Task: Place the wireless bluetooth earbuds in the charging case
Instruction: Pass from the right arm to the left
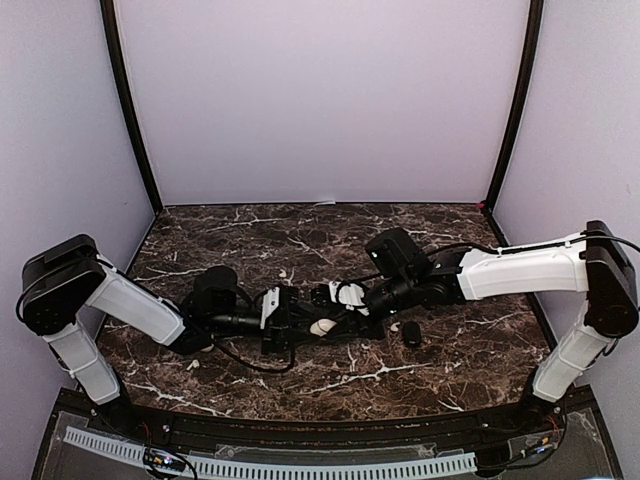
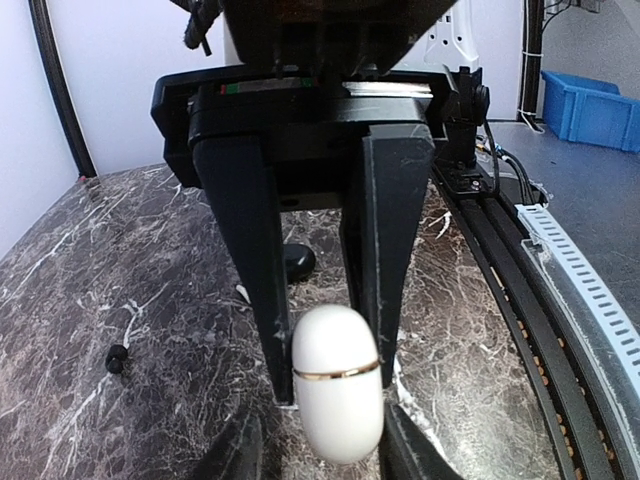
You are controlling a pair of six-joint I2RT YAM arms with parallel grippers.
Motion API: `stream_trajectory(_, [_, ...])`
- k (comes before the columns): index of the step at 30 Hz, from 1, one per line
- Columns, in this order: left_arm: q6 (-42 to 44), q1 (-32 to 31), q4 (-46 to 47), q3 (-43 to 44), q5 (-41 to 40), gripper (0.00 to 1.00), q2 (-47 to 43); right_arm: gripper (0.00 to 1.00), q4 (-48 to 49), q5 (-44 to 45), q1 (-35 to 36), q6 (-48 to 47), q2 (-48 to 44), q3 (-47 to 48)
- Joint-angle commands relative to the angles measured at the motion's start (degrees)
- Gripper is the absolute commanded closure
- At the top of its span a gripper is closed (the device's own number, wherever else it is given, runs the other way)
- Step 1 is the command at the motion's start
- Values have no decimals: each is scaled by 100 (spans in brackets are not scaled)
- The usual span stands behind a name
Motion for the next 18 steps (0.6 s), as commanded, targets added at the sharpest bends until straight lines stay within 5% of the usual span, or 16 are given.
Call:
stream_trajectory(1, [3,-44,12,143,104,62,31,81,176,8,90,45,72,105])
stream_trajectory(18, [76,-69,-292,204,49,77,-20,78,175,107,161,52,43,128])
